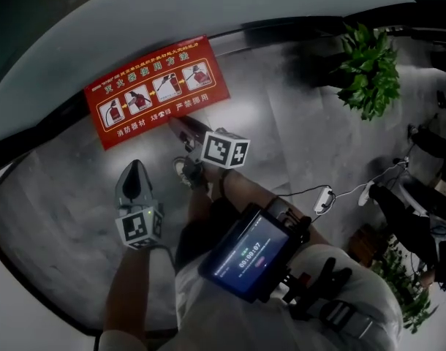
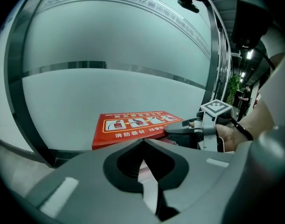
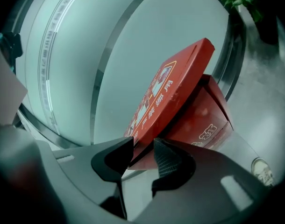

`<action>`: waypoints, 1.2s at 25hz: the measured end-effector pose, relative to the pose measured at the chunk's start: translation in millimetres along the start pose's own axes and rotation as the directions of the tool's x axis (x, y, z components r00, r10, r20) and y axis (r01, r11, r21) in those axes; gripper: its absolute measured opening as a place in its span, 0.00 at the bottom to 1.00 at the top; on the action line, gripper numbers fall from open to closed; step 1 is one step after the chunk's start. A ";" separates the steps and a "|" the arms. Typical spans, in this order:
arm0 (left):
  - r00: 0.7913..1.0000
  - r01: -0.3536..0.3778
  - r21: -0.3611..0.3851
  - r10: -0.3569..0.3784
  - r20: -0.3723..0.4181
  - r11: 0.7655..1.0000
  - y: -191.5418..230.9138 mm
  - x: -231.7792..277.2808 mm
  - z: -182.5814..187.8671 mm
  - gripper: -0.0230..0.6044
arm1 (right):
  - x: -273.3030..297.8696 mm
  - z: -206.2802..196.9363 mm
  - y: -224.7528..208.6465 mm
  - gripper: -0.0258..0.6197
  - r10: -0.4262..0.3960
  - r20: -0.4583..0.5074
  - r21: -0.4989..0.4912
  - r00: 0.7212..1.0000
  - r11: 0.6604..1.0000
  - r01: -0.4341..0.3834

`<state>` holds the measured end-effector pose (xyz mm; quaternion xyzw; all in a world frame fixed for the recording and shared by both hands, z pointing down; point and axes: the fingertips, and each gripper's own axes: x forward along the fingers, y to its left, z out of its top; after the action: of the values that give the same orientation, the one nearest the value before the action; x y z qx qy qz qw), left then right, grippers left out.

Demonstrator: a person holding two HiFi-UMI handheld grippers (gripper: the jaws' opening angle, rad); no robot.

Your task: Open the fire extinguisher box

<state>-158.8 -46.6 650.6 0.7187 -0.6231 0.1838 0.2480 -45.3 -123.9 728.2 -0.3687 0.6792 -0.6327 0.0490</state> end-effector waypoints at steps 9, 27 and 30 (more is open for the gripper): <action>1.000 0.004 -0.006 -0.004 0.024 1.000 0.5 -7.9 4.9 0.04 | -1.9 -0.1 -0.4 0.28 0.002 -0.105 -0.160 0.994 0.987 -0.019; 0.997 0.026 -0.009 -0.025 0.068 1.000 14.0 -19.1 15.3 0.04 | -12.9 6.6 22.1 0.26 -0.011 -0.201 -0.188 0.980 0.982 -0.028; 0.997 0.021 -0.015 -0.019 0.074 1.000 13.7 -27.0 23.3 0.04 | -20.4 11.6 38.5 0.26 -0.024 -0.222 -0.218 0.975 0.976 -0.025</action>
<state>-177.6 -39.9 617.9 0.7292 -0.6260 0.1499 0.2323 -41.3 -124.7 683.3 -0.2984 0.7463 -0.5910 -0.0684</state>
